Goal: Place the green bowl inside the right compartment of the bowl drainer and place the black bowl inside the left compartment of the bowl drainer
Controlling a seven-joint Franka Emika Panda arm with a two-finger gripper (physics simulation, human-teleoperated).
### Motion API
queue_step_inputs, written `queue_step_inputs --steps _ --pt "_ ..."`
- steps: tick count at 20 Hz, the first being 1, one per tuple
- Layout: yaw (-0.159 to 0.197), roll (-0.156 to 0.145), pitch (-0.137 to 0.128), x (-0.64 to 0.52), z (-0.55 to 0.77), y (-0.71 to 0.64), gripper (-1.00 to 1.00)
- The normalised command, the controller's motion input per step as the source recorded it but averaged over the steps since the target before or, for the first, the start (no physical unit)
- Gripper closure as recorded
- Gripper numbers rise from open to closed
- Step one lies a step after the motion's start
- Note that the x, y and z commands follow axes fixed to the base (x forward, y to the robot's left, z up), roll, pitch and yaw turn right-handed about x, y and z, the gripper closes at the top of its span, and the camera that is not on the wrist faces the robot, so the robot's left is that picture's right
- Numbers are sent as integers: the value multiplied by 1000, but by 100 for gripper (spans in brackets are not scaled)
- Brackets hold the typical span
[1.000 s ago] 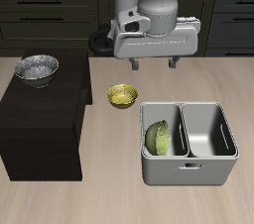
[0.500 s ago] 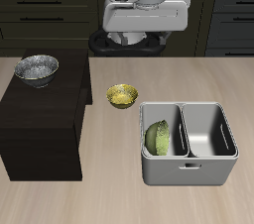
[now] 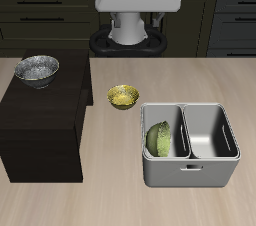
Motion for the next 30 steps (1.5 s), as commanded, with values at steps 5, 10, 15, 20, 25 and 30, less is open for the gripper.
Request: queue_step_inputs --steps 5,10,15,20,25,30 --pt "-27 -16 39 46 -99 -266 -100" --pt "-9 -27 -10 -63 42 -348 -100" --pt "0 -32 3 -67 -13 -420 -100" --pt "27 -2 -1 -50 8 -339 -100" --pt "48 41 -7 -59 50 -236 -100" --pt "31 16 -14 -62 175 -336 -100"
